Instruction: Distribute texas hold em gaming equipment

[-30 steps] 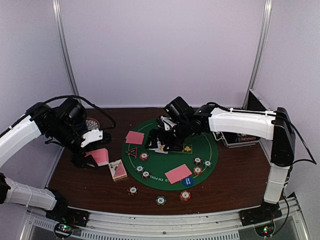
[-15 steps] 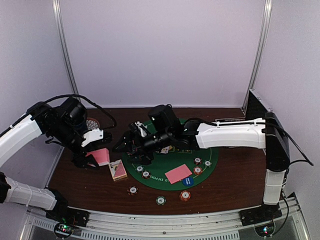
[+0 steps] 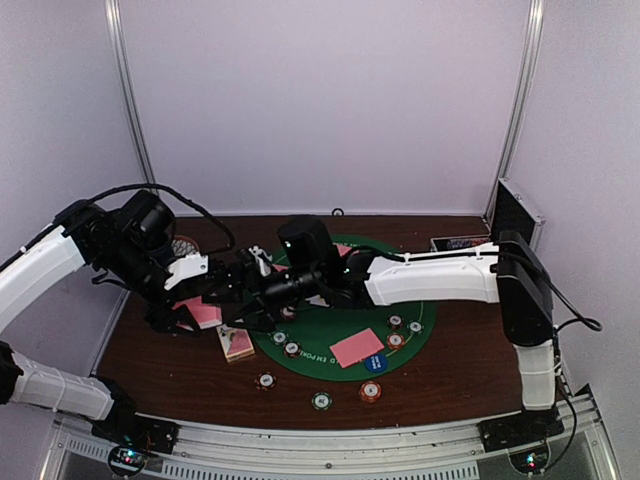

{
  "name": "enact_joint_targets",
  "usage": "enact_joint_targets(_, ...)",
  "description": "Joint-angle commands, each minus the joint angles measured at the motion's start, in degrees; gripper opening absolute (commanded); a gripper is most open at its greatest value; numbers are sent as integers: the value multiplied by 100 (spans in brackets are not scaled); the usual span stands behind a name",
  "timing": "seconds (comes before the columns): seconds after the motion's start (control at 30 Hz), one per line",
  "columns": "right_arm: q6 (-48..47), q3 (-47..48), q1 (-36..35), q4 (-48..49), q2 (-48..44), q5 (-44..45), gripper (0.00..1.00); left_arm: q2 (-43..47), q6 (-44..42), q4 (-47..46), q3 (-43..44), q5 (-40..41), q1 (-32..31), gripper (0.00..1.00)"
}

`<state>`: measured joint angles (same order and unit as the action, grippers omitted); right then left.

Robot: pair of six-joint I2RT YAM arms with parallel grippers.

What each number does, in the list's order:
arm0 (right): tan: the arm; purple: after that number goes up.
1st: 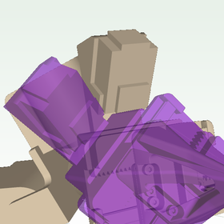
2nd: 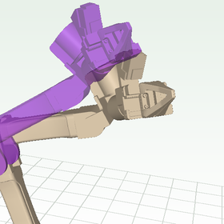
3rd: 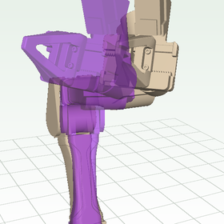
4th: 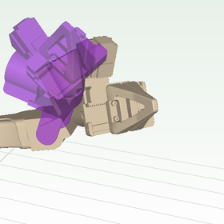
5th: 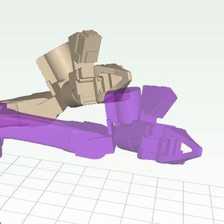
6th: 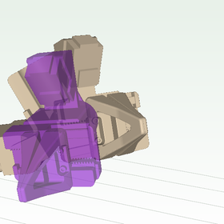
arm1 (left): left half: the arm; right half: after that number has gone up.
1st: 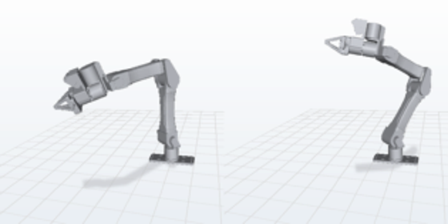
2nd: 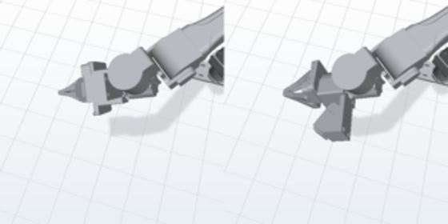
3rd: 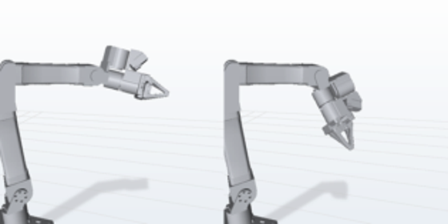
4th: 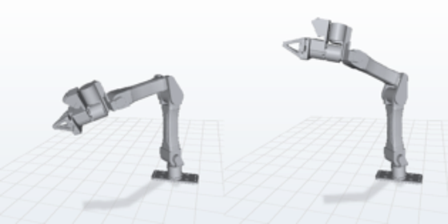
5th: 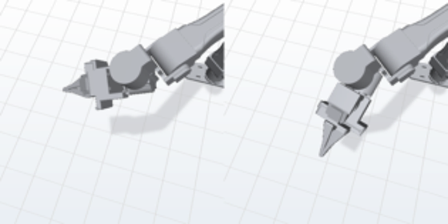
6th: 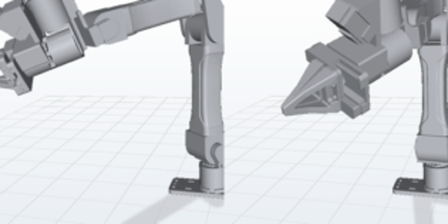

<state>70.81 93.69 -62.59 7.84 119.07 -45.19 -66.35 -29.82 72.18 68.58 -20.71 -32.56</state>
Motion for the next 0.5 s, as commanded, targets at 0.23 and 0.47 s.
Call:
enact_joint_targets(0.23,443,633,-158,672,576,-226,91,-58,64,-30,226,-187,32,0)
enact_joint_targets(0.47,604,1033,-215,705,922,-318,90,-88,56,-29,300,-194,30,0)
